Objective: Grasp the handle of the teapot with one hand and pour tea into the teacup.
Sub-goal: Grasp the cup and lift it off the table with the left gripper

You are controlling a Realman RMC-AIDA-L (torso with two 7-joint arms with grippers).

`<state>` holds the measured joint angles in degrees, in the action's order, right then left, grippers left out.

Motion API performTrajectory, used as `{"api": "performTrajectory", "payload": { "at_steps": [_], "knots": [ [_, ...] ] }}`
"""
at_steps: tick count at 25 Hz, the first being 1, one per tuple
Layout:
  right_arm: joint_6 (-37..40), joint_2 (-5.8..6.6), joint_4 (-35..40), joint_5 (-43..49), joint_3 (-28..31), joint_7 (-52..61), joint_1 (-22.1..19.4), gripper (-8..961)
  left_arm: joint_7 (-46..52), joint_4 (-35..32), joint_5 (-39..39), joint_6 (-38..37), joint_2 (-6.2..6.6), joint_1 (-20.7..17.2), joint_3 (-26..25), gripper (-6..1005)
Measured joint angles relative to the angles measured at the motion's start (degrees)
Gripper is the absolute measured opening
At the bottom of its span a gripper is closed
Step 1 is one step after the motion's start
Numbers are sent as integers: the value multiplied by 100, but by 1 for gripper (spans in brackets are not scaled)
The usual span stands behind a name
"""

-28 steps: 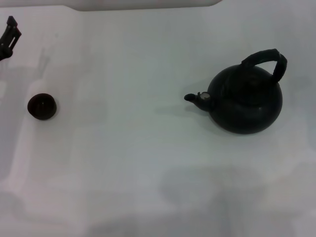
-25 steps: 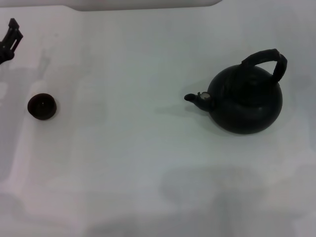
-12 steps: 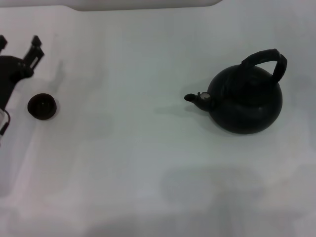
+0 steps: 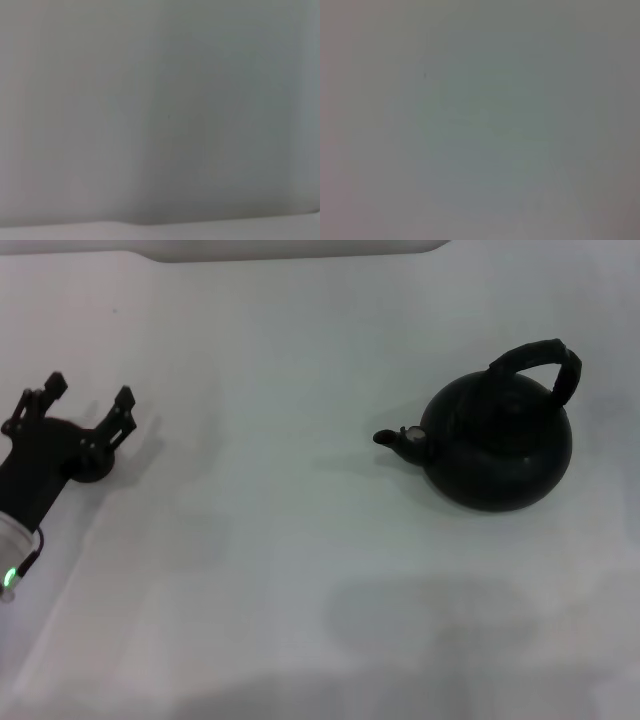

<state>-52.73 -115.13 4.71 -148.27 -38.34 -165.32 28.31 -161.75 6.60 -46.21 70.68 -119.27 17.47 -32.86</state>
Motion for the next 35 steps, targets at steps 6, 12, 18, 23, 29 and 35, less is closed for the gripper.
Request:
{"api": "performTrajectory", "payload": {
  "at_steps": [6,12,18,23,29,35],
  "knots": [
    [8,0,36,0,6,0,-1,807,-9,-13,35,274,0,-298,-1,879],
    [15,0,47,0,16,0,0,807,-12,-18,39,358,0,-436,-1,880],
    [18,1,62,0,20,0,-7,807,-14,17,43,371,0,-456,-5,880],
    [18,8,65,0,20,0,-41,806,-15,-9,-213,546,0,-479,-73,880],
    [16,9,65,0,20,0,-56,806,-15,-28,-1527,879,2,-643,-80,879],
    [-7,7,125,-1,-13,0,-43,806,-12,-27,-2484,912,-1,-765,-80,879]
  ]
}}
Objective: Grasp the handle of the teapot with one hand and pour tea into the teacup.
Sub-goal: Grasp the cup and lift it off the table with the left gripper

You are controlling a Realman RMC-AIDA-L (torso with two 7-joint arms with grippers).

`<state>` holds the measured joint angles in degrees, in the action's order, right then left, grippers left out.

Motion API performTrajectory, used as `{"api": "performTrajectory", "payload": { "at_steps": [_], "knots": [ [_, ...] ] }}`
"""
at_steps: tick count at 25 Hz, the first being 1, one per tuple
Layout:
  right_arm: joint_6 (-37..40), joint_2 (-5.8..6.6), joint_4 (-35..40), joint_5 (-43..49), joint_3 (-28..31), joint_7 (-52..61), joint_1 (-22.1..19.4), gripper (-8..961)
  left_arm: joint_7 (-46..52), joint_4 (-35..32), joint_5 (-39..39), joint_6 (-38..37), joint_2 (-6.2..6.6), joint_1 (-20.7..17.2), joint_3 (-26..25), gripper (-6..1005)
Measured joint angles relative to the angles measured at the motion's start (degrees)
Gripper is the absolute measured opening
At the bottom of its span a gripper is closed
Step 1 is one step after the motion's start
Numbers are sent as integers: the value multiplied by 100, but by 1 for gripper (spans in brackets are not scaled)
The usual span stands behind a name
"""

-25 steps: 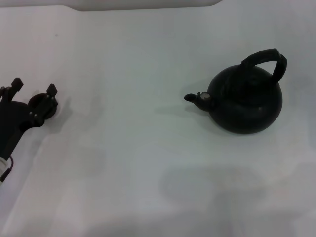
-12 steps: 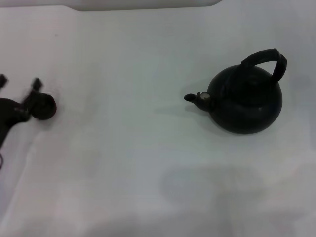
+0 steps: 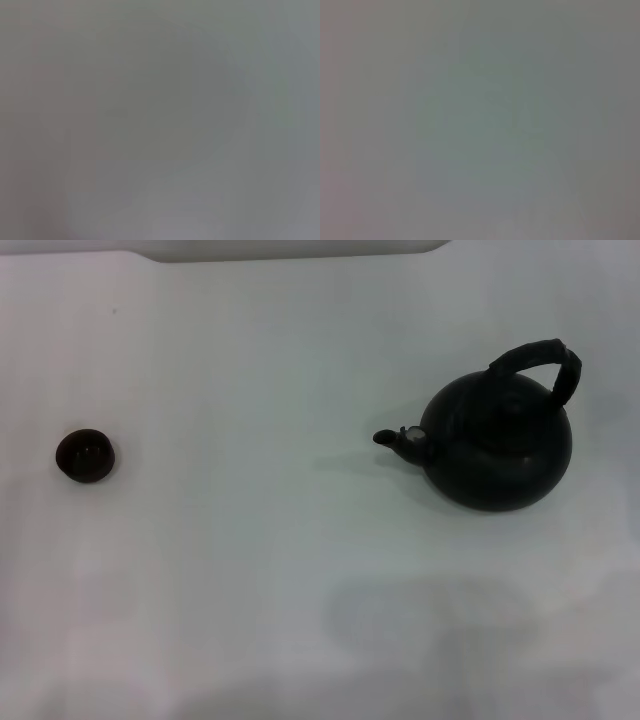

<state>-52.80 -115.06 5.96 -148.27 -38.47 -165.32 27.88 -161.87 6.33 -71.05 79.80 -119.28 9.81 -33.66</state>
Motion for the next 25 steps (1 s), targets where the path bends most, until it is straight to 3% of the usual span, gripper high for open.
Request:
{"api": "performTrajectory", "payload": {
  "at_steps": [4,25],
  "knots": [
    [-5,-9,18,0,-19,0,29,806,1,-1,-327,-1,2,-41,0,879],
    [13,-17,20,0,-20,0,39,805,7,15,-357,-59,11,139,8,881]
  ]
}}
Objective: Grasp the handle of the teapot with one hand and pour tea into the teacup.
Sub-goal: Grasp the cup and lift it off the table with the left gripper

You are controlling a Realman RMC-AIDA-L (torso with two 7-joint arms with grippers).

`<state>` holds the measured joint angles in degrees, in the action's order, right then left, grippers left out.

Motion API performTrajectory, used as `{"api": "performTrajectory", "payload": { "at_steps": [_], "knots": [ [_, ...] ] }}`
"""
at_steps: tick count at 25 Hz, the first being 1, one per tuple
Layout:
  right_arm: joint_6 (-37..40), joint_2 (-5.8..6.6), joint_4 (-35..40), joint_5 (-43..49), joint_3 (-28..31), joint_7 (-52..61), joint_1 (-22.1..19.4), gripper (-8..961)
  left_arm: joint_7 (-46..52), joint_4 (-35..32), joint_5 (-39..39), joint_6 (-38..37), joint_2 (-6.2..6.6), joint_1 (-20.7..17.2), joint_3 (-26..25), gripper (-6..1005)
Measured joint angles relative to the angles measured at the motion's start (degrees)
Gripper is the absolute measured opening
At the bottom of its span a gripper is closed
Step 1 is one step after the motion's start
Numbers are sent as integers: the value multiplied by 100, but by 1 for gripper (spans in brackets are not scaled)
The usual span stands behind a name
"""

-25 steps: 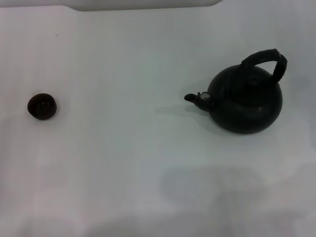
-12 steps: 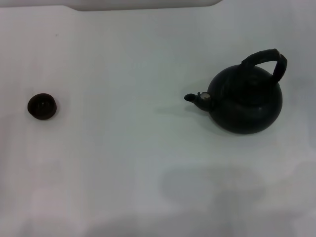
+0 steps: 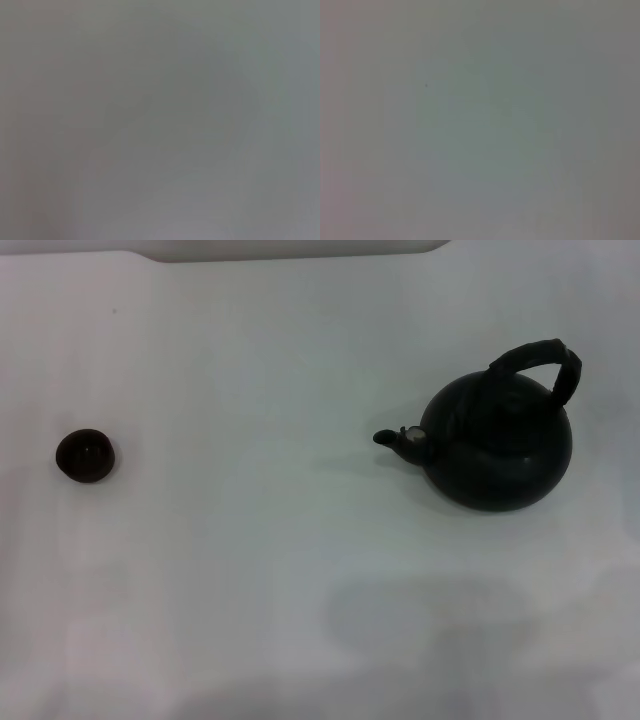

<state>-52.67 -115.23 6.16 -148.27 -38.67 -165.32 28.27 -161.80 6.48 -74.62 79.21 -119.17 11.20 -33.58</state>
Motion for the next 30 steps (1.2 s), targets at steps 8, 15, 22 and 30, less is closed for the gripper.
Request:
{"api": "performTrajectory", "payload": {
  "at_steps": [8,15,22,30],
  "knots": [
    [0,-15,-21,0,0,17,58,804,0,-15,-9,-11,16,84,-9,881],
    [235,-18,-89,7,-92,48,226,804,0,-15,-16,-19,17,232,-8,881],
    [410,-17,-61,10,-299,37,259,803,3,-20,-24,-23,25,358,-8,881],
    [442,-17,-59,7,-289,40,273,802,7,-24,-80,-43,24,424,-8,881]
  ]
}}
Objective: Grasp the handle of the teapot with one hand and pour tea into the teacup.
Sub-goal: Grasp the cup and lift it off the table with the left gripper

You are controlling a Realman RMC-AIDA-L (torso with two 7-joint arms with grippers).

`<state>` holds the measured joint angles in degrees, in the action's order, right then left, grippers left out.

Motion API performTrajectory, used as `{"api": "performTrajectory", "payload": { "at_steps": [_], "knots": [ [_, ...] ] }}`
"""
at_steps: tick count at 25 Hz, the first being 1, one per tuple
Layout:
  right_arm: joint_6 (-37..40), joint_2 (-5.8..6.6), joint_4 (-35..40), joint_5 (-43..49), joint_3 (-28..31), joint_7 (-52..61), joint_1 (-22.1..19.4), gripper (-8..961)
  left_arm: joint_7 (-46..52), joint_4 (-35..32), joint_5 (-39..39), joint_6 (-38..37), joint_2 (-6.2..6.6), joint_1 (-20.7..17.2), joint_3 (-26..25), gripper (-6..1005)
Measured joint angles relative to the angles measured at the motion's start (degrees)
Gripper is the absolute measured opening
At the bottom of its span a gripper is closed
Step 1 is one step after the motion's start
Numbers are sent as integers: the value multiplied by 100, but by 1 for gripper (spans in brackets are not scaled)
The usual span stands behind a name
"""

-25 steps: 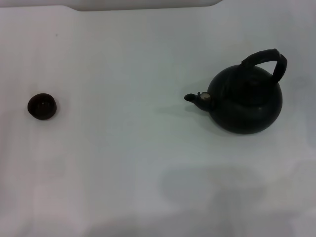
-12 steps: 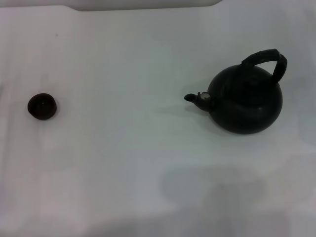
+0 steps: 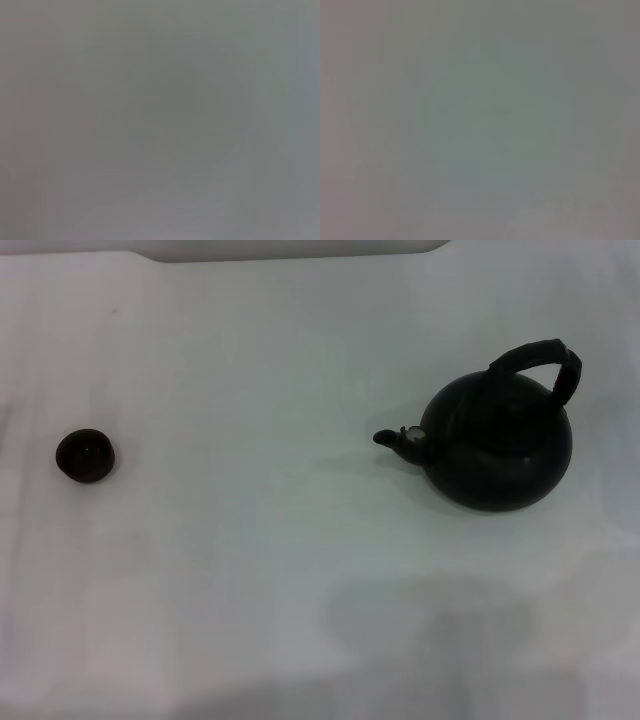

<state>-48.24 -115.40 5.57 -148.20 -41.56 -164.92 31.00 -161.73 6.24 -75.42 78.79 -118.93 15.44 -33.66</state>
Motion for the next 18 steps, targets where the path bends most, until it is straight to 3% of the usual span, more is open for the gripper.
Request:
{"api": "performTrajectory", "payload": {
  "at_steps": [18],
  "knots": [
    [-89,-1,31,-20,22,22,15,803,10,53,52,-190,-28,-56,62,882]
  ]
}}
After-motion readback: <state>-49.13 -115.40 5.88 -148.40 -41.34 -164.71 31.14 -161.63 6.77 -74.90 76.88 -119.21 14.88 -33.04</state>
